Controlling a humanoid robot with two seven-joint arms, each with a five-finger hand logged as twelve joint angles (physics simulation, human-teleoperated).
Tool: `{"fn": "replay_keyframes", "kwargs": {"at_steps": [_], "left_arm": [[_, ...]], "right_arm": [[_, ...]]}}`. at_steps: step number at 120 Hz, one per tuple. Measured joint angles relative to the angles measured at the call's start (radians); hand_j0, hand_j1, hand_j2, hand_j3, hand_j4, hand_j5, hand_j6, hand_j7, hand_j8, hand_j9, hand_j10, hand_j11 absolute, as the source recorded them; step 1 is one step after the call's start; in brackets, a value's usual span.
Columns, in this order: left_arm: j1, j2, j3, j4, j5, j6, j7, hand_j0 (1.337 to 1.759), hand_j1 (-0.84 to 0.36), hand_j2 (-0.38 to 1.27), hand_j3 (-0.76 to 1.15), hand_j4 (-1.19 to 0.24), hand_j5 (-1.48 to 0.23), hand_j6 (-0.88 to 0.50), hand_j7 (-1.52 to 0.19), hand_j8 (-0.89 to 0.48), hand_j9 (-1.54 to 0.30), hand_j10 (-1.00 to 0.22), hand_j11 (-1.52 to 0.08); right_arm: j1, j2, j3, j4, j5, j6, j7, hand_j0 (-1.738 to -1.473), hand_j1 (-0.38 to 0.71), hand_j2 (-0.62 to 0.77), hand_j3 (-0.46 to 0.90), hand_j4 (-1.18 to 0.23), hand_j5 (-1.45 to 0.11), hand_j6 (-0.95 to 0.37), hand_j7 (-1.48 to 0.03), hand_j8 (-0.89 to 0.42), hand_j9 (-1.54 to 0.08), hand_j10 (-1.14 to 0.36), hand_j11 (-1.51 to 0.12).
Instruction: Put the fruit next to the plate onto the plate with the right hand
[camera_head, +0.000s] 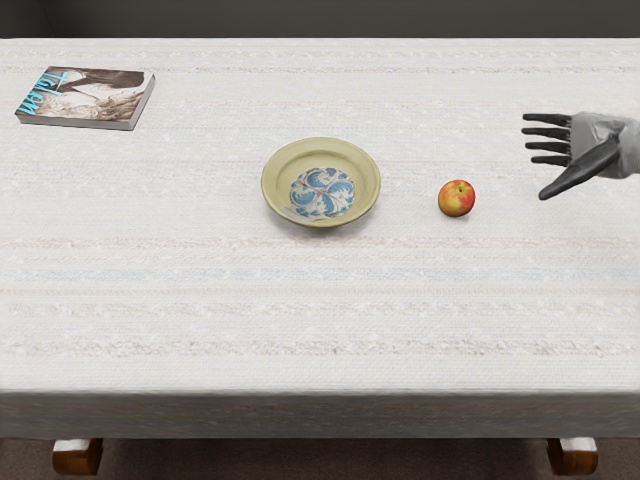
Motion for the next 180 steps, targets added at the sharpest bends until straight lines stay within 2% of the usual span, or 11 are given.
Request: {"fn": "replay_keyframes", "kwargs": {"at_steps": [11, 23, 28, 34, 47, 56, 64, 82, 134, 180], "left_arm": [[0.0, 0.0, 0.0, 0.0, 0.0, 0.0, 0.0, 1.658, 0.33, 0.0, 0.0, -0.01, -0.02, -0.01, -0.02, -0.01, -0.02, -0.01, -0.02], [-0.001, 0.0, 0.0, 0.0, 0.0, 0.0, 0.0, 1.658, 0.33, 0.0, 0.0, -0.01, -0.02, -0.01, -0.02, -0.01, -0.02, -0.01, -0.02], [0.0, 0.0, 0.0, 0.0, 0.0, 0.0, 0.0, 1.658, 0.33, 0.0, 0.0, -0.01, -0.02, -0.01, -0.02, -0.01, -0.02, -0.01, -0.02], [0.0, 0.0, 0.0, 0.0, 0.0, 0.0, 0.0, 1.658, 0.33, 0.0, 0.0, -0.01, -0.02, -0.01, -0.02, -0.01, -0.02, -0.01, -0.02], [-0.001, 0.0, 0.0, 0.0, 0.0, 0.0, 0.0, 1.658, 0.33, 0.0, 0.0, -0.01, -0.02, -0.01, -0.02, -0.01, -0.02, -0.01, -0.02], [0.0, 0.0, 0.0, 0.0, 0.0, 0.0, 0.0, 1.658, 0.33, 0.0, 0.0, -0.01, -0.02, -0.01, -0.02, -0.01, -0.02, -0.01, -0.02], [-0.001, 0.0, 0.0, 0.0, 0.0, 0.0, 0.0, 1.658, 0.33, 0.0, 0.0, -0.01, -0.02, -0.01, -0.02, -0.01, -0.02, -0.01, -0.02], [-0.001, 0.0, 0.0, 0.0, 0.0, 0.0, 0.0, 1.658, 0.33, 0.0, 0.0, -0.01, -0.02, -0.01, -0.02, -0.01, -0.02, -0.01, -0.02], [-0.001, 0.0, 0.0, 0.0, 0.0, 0.0, 0.0, 1.658, 0.33, 0.0, 0.0, -0.01, -0.02, -0.01, -0.02, -0.01, -0.02, -0.01, -0.02], [0.0, 0.0, 0.0, 0.0, 0.0, 0.0, 0.0, 1.658, 0.33, 0.0, 0.0, -0.01, -0.02, -0.01, -0.02, -0.01, -0.02, -0.01, -0.02]], "right_arm": [[0.018, 0.012, 0.0, 0.003, -0.029, 0.0, -0.053, -1.658, -0.35, 0.0, 0.0, 0.0, 0.0, 0.0, 0.0, 0.0, 0.0, 0.0, 0.0], [0.082, 0.044, -0.022, -0.003, -0.123, 0.0, -0.107, -1.658, -0.35, 0.0, 0.0, 0.0, 0.0, 0.0, 0.0, 0.0, 0.0, 0.0, 0.0], [0.104, 0.063, -0.027, -0.004, -0.183, 0.0, -0.115, -1.658, -0.35, 0.0, 0.0, 0.0, 0.0, 0.0, 0.0, 0.0, 0.0, 0.0, 0.0], [0.124, 0.102, -0.032, 0.008, -0.324, -0.039, -0.121, -1.658, -0.35, 0.0, 0.0, 0.0, 0.0, 0.0, 0.0, 0.0, 0.0, 0.0, 0.0], [0.097, 0.156, -0.055, 0.162, -0.636, -0.257, -0.128, -1.658, -0.35, 0.0, 0.0, 0.0, 0.0, 0.0, 0.0, 0.0, 0.0, 0.0, 0.0], [0.084, 0.174, -0.099, 0.217, -0.758, -0.391, -0.13, -1.658, -0.35, 0.0, 0.0, 0.0, 0.0, 0.0, 0.0, 0.0, 0.0, 0.0, 0.0], [0.078, 0.194, -0.138, 0.228, -0.813, -0.492, -0.132, -1.658, -0.35, 0.0, 0.0, 0.0, 0.0, 0.0, 0.0, 0.0, 0.0, 0.0, 0.0], [0.064, 0.268, -0.176, 0.207, -0.78, -0.585, -0.133, -1.658, -0.35, 0.0, 0.0, 0.0, 0.0, 0.0, 0.0, 0.0, 0.0, 0.0, 0.0], [0.075, 0.346, -0.294, 0.158, -0.764, -0.734, -0.156, -1.658, -0.35, 0.0, 0.0, 0.0, 0.0, -0.01, 0.0, 0.0, 0.0, 0.0, 0.0], [0.083, 0.383, -0.344, 0.159, -0.763, -0.758, -0.158, -1.658, -0.06, -0.05, 0.0, -0.25, -0.32, -0.25, -0.32, -0.25, -0.32, -0.25, -0.32]]}}
